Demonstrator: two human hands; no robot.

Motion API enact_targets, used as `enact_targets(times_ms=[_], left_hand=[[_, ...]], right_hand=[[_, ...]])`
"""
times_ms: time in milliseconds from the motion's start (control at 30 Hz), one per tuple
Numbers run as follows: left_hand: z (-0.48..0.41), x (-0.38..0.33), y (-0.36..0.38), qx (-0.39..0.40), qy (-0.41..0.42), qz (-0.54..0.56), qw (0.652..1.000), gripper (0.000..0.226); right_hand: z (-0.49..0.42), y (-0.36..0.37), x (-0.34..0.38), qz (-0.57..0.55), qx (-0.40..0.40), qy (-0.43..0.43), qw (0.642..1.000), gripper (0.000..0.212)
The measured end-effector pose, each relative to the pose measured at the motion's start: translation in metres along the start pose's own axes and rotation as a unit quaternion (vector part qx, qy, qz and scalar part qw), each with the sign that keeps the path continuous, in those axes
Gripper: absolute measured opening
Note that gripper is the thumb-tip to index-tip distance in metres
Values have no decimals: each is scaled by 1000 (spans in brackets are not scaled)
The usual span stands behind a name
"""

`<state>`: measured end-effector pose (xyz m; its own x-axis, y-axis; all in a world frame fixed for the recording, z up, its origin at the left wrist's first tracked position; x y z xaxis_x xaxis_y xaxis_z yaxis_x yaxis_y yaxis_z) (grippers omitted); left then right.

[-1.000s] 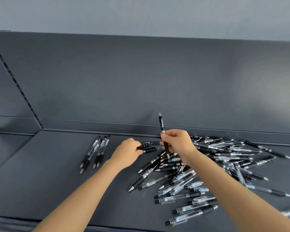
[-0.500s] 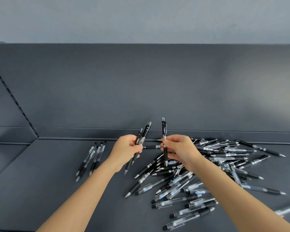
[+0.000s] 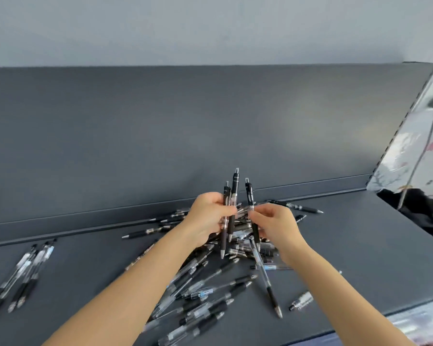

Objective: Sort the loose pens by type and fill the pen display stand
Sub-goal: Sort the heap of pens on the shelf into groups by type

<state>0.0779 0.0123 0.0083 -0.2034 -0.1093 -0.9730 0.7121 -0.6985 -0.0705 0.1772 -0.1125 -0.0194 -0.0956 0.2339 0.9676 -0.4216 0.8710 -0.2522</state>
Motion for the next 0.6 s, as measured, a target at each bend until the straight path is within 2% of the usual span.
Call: enact_targets(times_ms=[233,333,600], left_hand=[[-34,-2,125,42,-59,11,997,10],[-49,3,169,51,-88,4,995,15],[-66,18,257,69,-138,-48,987,19]], right_hand=[[-49,-85,-36,62,-100,4,993,5],[-69,-123,-52,135,-138,-1,981,5],[-108,-194,-81,263,-161,31,951,17]])
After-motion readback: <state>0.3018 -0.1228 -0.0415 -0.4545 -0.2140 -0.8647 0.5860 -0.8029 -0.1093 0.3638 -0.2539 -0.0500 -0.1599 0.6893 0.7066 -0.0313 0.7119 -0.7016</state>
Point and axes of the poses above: each hand's wrist, its own z-axis away from the middle knuckle, its own y-axis out of the palm, x = y × z, the point moved 1 cm from there along -z, towards the middle knuckle, and after that the axes turned 10 degrees about -x, right-handed, at the moved point
